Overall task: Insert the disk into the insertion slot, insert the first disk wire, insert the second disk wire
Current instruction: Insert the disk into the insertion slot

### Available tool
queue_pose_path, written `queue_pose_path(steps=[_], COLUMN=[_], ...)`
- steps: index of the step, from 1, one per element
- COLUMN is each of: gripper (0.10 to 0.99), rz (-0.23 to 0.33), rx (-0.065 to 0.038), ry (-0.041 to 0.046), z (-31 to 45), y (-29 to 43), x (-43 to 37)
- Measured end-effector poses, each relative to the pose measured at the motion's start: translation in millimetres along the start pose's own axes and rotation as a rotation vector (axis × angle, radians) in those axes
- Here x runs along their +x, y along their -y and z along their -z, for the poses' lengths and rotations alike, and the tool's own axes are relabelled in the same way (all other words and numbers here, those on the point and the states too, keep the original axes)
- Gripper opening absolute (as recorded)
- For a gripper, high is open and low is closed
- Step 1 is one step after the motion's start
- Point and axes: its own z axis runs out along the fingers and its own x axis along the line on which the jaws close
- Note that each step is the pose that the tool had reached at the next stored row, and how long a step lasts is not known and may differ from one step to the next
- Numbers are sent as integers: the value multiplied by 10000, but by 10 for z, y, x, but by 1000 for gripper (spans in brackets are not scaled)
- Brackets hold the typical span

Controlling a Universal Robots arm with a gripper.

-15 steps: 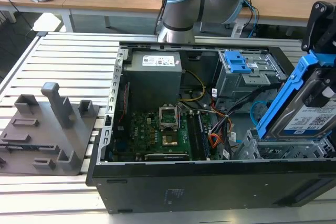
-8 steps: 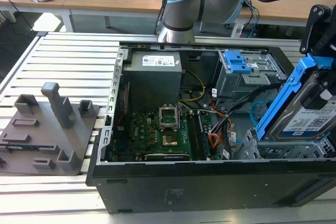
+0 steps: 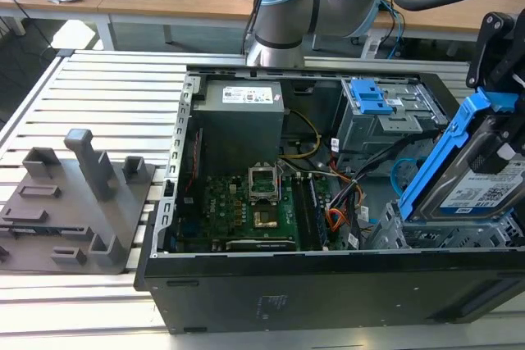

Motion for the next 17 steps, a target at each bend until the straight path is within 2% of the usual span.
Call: queue_pose_path(steps=[14, 17], gripper=[361, 361], rz=[0, 0], rx=[0, 0], ry=[0, 2], z=[-87, -94], y=[3, 23], x=[0, -18])
